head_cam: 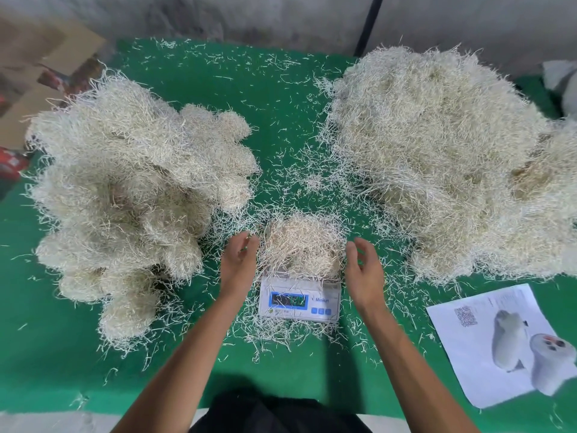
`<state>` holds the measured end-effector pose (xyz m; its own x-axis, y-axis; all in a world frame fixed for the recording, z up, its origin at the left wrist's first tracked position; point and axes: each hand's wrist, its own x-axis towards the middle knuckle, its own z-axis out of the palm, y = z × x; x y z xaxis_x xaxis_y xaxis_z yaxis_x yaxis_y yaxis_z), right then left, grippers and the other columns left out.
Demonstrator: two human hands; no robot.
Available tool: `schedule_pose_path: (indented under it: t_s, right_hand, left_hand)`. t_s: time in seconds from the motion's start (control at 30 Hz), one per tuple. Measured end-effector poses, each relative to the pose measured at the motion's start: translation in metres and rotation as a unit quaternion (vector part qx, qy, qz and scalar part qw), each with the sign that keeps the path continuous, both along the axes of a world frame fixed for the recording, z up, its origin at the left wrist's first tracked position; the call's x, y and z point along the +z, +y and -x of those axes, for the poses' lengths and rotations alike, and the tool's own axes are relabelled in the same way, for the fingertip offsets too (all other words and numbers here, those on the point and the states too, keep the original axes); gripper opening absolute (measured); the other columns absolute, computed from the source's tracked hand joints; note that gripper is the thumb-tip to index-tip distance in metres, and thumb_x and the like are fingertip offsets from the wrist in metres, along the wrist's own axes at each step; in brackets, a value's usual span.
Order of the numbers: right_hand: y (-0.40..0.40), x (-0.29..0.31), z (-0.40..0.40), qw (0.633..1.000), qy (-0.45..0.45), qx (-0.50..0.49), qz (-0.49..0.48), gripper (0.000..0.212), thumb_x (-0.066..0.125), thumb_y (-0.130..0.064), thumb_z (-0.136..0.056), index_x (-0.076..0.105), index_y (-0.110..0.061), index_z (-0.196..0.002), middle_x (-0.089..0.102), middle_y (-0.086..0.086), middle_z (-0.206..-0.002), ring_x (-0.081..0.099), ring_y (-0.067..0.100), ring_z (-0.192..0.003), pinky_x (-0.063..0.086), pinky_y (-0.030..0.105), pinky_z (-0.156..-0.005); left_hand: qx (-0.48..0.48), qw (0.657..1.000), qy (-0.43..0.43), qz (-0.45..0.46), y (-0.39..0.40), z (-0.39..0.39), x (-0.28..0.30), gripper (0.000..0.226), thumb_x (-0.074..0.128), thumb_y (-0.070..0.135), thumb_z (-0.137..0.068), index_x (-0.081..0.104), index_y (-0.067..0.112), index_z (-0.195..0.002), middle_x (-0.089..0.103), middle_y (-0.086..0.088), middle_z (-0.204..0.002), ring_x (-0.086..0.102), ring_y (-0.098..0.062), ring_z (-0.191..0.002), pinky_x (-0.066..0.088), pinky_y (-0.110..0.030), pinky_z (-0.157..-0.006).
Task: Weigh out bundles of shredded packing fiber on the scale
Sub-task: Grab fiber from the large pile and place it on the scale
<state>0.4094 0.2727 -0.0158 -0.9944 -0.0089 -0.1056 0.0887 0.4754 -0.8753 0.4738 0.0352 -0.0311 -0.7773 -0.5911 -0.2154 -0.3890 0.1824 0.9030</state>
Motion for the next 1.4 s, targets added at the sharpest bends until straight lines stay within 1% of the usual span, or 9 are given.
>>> schedule_pose_path:
  t_s: [0.07, 0.2, 0.33, 0.4, 0.53, 0.63, 0.9, 1.23, 1.4]
  right_hand:
    - [-0.006, -0.002, 0.004, 1.0, -0.011, 0.003, 0.011, 0.057, 0.044, -0.051, -0.107, 0.046, -0.014, -0.149, 0.057, 0.002, -0.146, 0.058, 0.008, -0.124, 0.051, 0.041, -0.108]
    - [-0.037, 0.001, 0.014, 0.998, -0.026, 0.009, 0.05, 0.053, 0.038, -0.045, -0.11, 0.038, -0.015, -0.154, 0.061, -0.007, -0.124, 0.066, -0.006, -0.092, 0.054, 0.014, -0.08]
    - [-0.086, 0.006, 0.016, 0.989, -0.089, 0.05, 0.106, 0.064, 0.026, -0.057, -0.11, 0.028, -0.02, -0.162, 0.044, 0.001, -0.158, 0.045, 0.019, -0.143, 0.033, 0.039, -0.12]
    - [-0.1, 0.013, 0.029, 0.985, -0.09, 0.036, 0.141, 0.059, 0.029, -0.055, -0.11, 0.043, -0.019, -0.154, 0.056, 0.001, -0.146, 0.053, 0.014, -0.132, 0.041, 0.038, -0.116]
    - [-0.091, 0.023, 0.061, 0.988, -0.075, 0.067, 0.119, 0.035, 0.045, -0.044, -0.109, 0.062, -0.017, -0.123, 0.067, 0.0, -0.085, 0.055, 0.002, -0.06, 0.047, 0.023, -0.055]
    - [-0.078, 0.016, 0.067, 0.995, -0.032, 0.067, 0.06, 0.039, 0.047, -0.046, -0.108, 0.07, -0.014, -0.1, 0.068, 0.005, -0.079, 0.051, -0.001, -0.053, 0.045, 0.016, -0.049]
    - [-0.047, 0.008, 0.065, 0.997, -0.008, -0.024, 0.074, 0.037, 0.043, -0.033, -0.111, 0.063, -0.004, -0.1, 0.059, 0.008, -0.072, 0.05, 0.021, -0.06, 0.052, 0.043, -0.058]
    - [-0.036, 0.005, 0.05, 0.999, -0.016, -0.017, 0.042, 0.034, 0.045, -0.03, -0.111, 0.064, -0.006, -0.125, 0.07, 0.002, -0.108, 0.067, 0.012, -0.092, 0.057, 0.024, -0.081]
    - [-0.038, 0.0, 0.037, 0.999, -0.026, -0.03, 0.033, 0.023, 0.044, -0.031, -0.111, 0.061, -0.015, -0.113, 0.063, -0.011, -0.086, 0.064, -0.007, -0.062, 0.045, 0.006, -0.049]
  left_hand:
    - [0.003, 1.0, 0.014, -0.019, 0.004, 0.006, 0.001, 0.056, 0.047, 0.064, -0.095, 0.046, 0.034, -0.143, 0.051, 0.019, -0.136, 0.052, 0.005, -0.115, 0.039, -0.024, -0.098]
    - [-0.045, 0.997, 0.011, -0.059, 0.023, 0.036, 0.009, 0.061, 0.033, 0.072, -0.096, 0.027, 0.045, -0.15, 0.031, 0.016, -0.158, 0.033, -0.008, -0.14, 0.025, -0.04, -0.114]
    - [-0.112, 0.991, -0.024, -0.071, 0.057, 0.069, 0.019, 0.064, 0.021, 0.065, -0.102, 0.036, 0.028, -0.152, 0.033, 0.0, -0.16, 0.028, -0.022, -0.148, 0.025, -0.049, -0.121]
    - [-0.098, 0.99, -0.01, -0.101, 0.058, 0.08, 0.027, 0.055, 0.032, 0.057, -0.104, 0.047, 0.025, -0.147, 0.044, -0.004, -0.153, 0.042, -0.021, -0.14, 0.033, -0.035, -0.112]
    - [-0.089, 0.994, -0.036, -0.059, 0.031, 0.081, 0.034, 0.047, 0.049, 0.051, -0.101, 0.06, 0.01, -0.123, 0.065, -0.015, -0.113, 0.066, -0.018, -0.098, 0.054, -0.032, -0.082]
    - [-0.106, 0.994, -0.008, -0.008, 0.014, 0.068, 0.026, 0.026, 0.052, 0.044, -0.101, 0.062, 0.022, -0.109, 0.051, 0.007, -0.07, 0.041, 0.002, -0.048, 0.035, -0.017, -0.043]
    - [-0.041, 0.997, 0.039, 0.051, -0.006, 0.051, 0.01, 0.035, 0.045, 0.042, -0.104, 0.053, 0.02, -0.078, 0.04, 0.01, -0.054, 0.03, -0.003, -0.043, 0.028, -0.021, -0.041]
    - [-0.048, 0.998, 0.04, 0.003, -0.003, 0.04, 0.01, 0.038, 0.048, 0.057, -0.097, 0.058, 0.022, -0.088, 0.05, 0.013, -0.067, 0.041, -0.001, -0.054, 0.037, -0.011, -0.049]
    - [-0.059, 0.997, 0.003, -0.048, 0.008, 0.044, 0.022, 0.05, 0.051, 0.066, -0.093, 0.05, 0.033, -0.13, 0.058, 0.016, -0.114, 0.058, -0.003, -0.095, 0.05, -0.02, -0.078]
